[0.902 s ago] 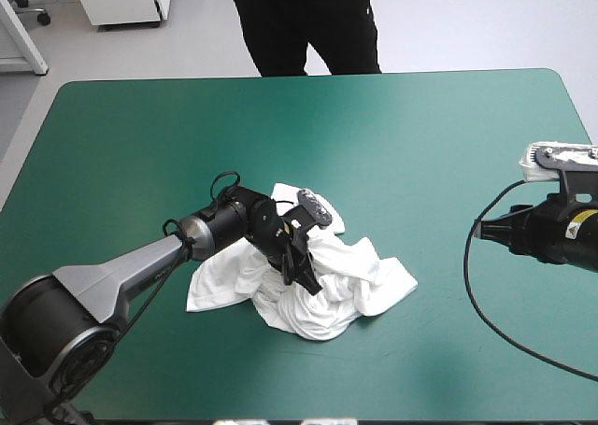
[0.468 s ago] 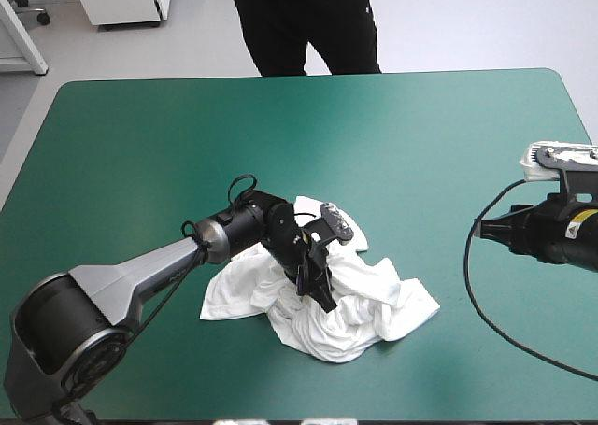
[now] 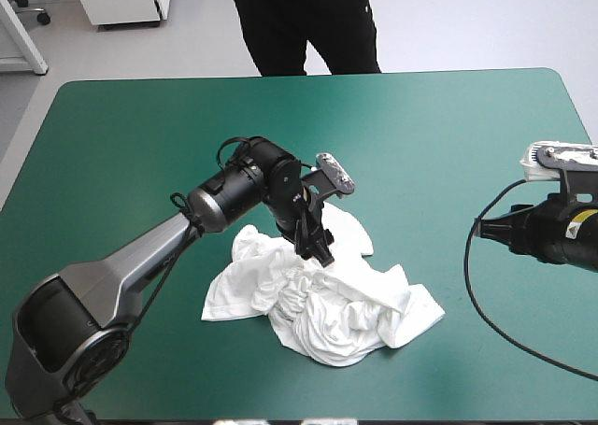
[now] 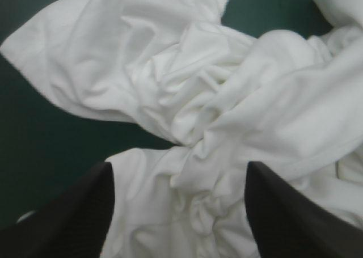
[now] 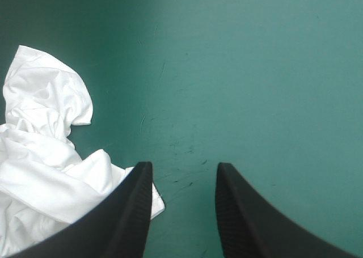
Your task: Fold the cloth
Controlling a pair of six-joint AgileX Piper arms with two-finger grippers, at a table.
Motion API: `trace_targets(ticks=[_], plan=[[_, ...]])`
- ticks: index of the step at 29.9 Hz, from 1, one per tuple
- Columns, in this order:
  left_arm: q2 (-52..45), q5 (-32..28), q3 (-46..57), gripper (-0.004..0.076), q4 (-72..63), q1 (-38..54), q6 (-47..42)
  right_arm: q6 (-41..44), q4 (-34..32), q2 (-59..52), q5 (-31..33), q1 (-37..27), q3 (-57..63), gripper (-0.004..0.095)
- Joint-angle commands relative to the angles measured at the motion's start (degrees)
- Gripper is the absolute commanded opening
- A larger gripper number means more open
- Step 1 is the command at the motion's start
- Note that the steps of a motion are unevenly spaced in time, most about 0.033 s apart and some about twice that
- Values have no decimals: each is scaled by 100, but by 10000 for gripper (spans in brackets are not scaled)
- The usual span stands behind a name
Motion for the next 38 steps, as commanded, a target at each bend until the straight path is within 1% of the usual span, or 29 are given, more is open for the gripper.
trace_targets(ticks=[1,8,10,13,17,21,25,29,32,38], plan=[[-564,419,-150,443,6,339,-479,10,-41,-32,-8,-25,-143,348],[-1417,419,254,440,110,1328,-1235,76,-41,-32,-8,-25,-143,347],[-1706,419,450,440,318,1556,-1526,76,-41,-32,-8,-25,-143,347],[-2102,419,866,440,594,1704,-1852,86,-41,-32,-8,-25,-143,347],[-2552,403,1650,440,596,1719,-2127,95,-41,-32,-8,-25,-143,347],[-2875,186,2525,440,582,1719,-2322,110,-41,-32,-8,-25,-143,347],[-2937,-133,3315,440,200,1719,-2359,110,-41,-32,-8,-25,-143,347],[-2937,-729,3861,440,36,1719,-2403,110,66,-32,-8,-25,-143,347],[-2914,-979,4056,440,30,1719,-2403,110,127,-32,-8,-25,-143,347],[-2658,-1214,4205,440,30,1719,-2403,110,127,-32,-8,-25,-143,347]])
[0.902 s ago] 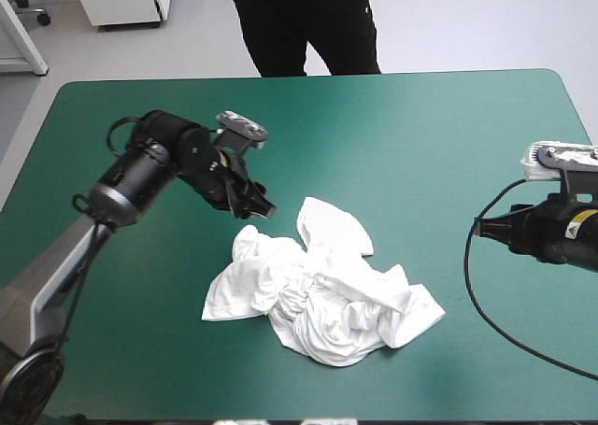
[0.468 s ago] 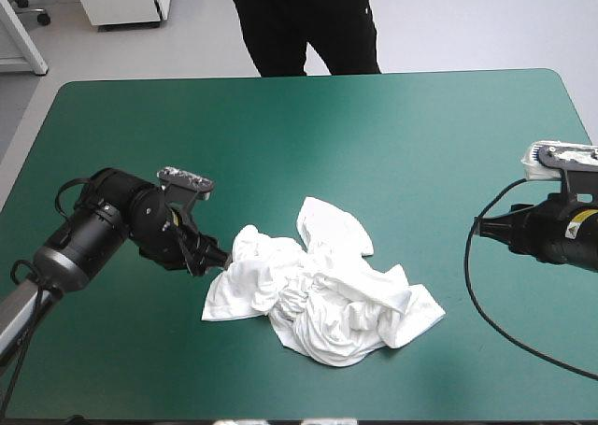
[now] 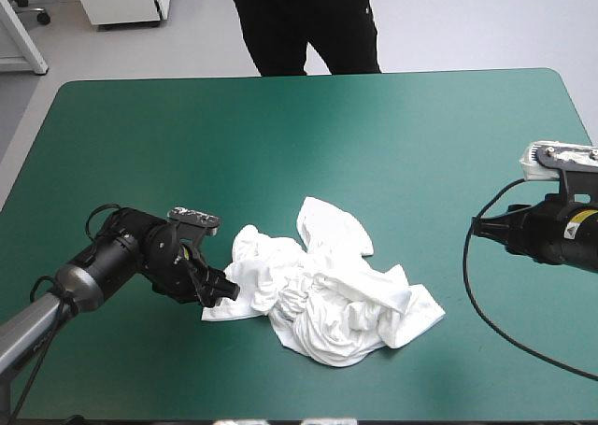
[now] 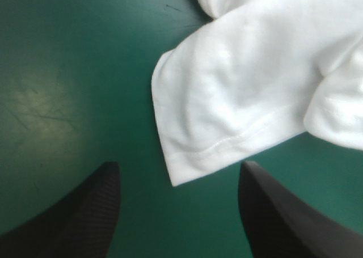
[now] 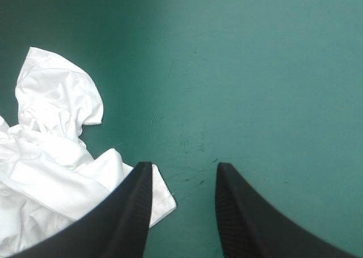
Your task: Fold the cloth
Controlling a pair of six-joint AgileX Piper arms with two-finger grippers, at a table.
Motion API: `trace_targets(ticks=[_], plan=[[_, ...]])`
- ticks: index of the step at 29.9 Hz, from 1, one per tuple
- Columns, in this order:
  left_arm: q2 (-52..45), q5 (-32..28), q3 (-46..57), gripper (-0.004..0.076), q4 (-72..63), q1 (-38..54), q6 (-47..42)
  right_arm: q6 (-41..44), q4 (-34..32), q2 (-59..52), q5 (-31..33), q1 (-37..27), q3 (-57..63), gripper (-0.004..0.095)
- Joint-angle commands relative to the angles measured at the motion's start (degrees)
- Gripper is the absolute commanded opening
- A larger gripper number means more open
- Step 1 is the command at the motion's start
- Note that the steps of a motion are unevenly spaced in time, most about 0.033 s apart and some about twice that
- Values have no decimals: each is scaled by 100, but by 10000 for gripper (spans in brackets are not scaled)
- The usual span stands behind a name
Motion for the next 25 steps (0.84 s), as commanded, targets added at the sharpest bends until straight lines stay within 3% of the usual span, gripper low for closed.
trace_targets(ticks=[1,17,19,23,25], plan=[[76,-195,-33,440,-98,-6,-52,-12,0,-32,-8,-25,-143,347],[639,-1098,786,414,-254,-6,98,-2,0,-32,-18,-25,-143,347],[759,-1171,786,335,-421,-6,262,-2,49,-32,-18,-25,-143,347],[910,-1414,786,34,-819,-6,622,-2,49,-32,-18,-25,-143,347],[922,-1427,786,-5,-922,-6,812,-2,63,-32,-18,-25,-143,347]])
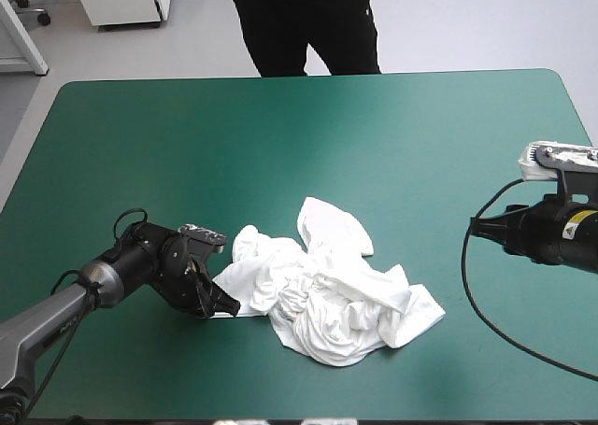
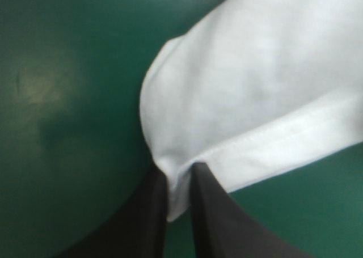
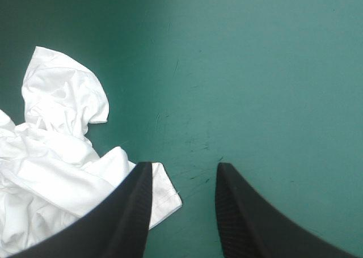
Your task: Fold the cloth
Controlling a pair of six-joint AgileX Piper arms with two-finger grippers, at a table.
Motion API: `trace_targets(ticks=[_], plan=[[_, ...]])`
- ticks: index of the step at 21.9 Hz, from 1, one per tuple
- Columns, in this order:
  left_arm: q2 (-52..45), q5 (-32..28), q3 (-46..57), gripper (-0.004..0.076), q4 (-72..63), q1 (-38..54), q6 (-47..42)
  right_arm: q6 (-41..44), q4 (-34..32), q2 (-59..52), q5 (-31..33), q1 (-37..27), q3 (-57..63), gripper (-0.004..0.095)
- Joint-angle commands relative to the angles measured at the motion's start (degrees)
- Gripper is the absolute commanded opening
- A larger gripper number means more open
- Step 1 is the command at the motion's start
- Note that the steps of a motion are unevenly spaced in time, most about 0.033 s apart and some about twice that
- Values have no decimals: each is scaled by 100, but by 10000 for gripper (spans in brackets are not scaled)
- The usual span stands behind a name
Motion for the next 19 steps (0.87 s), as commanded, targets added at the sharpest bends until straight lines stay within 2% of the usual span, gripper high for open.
trace_targets(ticks=[1,3,5,8,10,12,13,14,16,17,18,19], plan=[[218,-698,91,-9,-742,-64,227,-8,15,-36,-18,-25,-143,346],[218,-698,91,-9,-769,-64,236,-214,84,-3,-8,-25,-143,349],[218,-708,91,-9,-769,-64,236,-603,428,100,-8,-25,-143,367],[218,-697,91,-9,-769,-64,241,-706,752,375,-8,136,-143,370],[218,-657,91,-9,-797,-64,241,-615,403,645,-8,537,-143,370],[218,-614,91,-9,-797,-64,242,-405,-186,891,-8,1092,-143,370],[218,-603,91,-9,-797,-64,240,-126,-783,1057,-8,1454,-143,370],[218,-603,91,-9,-797,-64,240,-19,-968,1134,-8,1567,-143,371],[218,-603,91,-9,-797,-64,240,73,-963,1339,-8,1736,-143,438],[218,-603,91,-9,-797,-64,240,129,-727,1483,-8,1736,-91,527],[218,-595,91,-9,-797,-64,240,220,-705,1562,-8,1736,71,567],[218,-580,91,-9,-797,-64,240,370,-744,1602,-20,1736,269,569]])
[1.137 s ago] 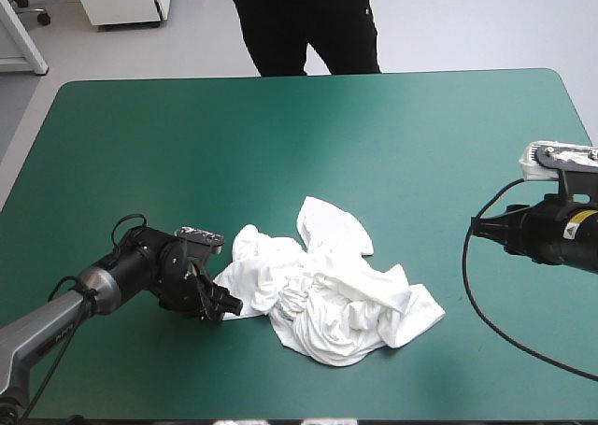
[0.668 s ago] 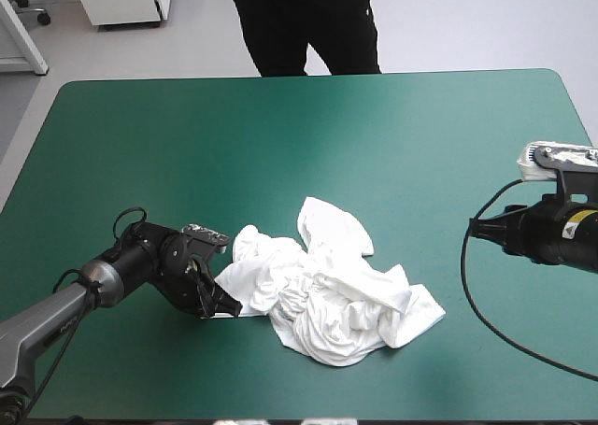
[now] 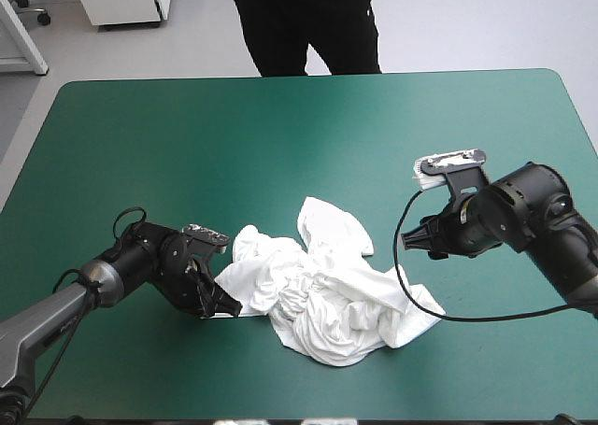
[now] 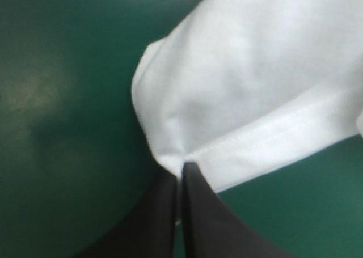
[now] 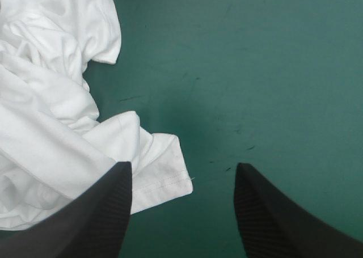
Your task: Fold the cloth
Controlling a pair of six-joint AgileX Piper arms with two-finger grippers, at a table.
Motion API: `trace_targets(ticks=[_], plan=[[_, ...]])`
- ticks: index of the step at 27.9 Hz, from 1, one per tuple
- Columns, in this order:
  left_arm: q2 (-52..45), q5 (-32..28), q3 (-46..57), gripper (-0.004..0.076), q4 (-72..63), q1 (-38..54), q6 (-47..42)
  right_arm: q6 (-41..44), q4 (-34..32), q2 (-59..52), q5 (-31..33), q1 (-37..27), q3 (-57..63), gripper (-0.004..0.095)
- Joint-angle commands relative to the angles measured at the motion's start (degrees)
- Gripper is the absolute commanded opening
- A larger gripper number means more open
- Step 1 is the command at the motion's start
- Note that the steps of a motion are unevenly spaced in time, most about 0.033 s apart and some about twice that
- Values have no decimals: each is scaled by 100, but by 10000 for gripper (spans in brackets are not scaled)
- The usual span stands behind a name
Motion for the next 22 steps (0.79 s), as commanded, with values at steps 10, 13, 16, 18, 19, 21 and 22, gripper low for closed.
trace_targets(ticks=[10,13,16,18,19,21,22], plan=[[202,-549,102,-9,-607,-70,-7,760,169,-10,-1178,9,2059,564],[202,-549,102,-9,-607,-70,-7,759,209,53,-1457,9,2285,563],[202,-549,102,-9,-607,-70,8,759,174,236,-1632,-14,2533,563],[202,-549,102,-9,-607,-70,8,759,228,409,-1808,-14,2666,563],[202,-539,102,-9,-607,-70,8,759,251,470,-1921,-14,2690,564],[202,-540,102,-9,-607,-70,20,759,378,624,-2157,-14,2701,563],[202,-526,102,-9,-607,-70,20,762,440,696,-2258,-14,2701,563]])
